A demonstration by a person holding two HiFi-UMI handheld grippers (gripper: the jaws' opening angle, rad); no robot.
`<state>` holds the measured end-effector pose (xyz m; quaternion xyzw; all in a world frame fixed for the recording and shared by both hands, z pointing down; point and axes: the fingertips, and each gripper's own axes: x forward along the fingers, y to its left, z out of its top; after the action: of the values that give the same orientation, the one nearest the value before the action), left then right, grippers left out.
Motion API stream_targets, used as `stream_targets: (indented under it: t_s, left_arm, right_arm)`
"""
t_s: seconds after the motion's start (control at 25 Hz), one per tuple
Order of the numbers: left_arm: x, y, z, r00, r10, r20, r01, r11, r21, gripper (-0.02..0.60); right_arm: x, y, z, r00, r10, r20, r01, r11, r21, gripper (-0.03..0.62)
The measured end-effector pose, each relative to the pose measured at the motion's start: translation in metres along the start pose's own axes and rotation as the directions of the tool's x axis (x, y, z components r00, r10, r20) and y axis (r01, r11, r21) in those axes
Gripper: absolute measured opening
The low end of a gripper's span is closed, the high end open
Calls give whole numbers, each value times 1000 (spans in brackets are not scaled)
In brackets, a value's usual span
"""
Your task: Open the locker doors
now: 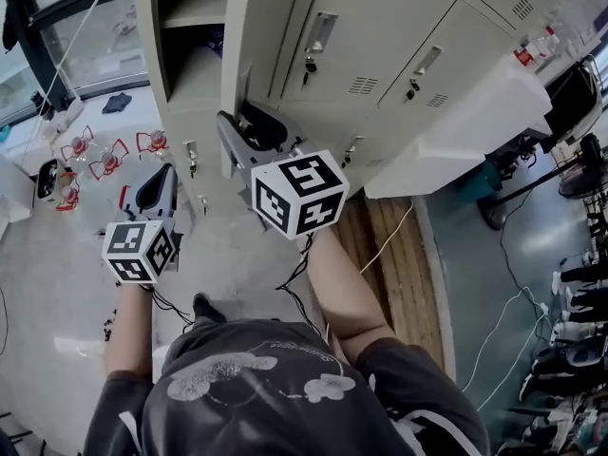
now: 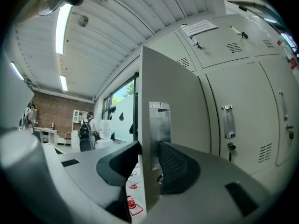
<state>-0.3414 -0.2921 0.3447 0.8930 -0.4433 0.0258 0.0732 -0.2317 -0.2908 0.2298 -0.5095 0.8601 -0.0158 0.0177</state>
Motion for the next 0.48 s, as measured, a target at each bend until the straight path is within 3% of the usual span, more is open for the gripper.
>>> stream_targets:
  t_s: [0.48]
  left_arm:
    - [-6,-48,5,999,39,9,-39,999,23,8]
  right_arm:
    - [-46,-29,1,1000,9,-5,-9,998,-56,170]
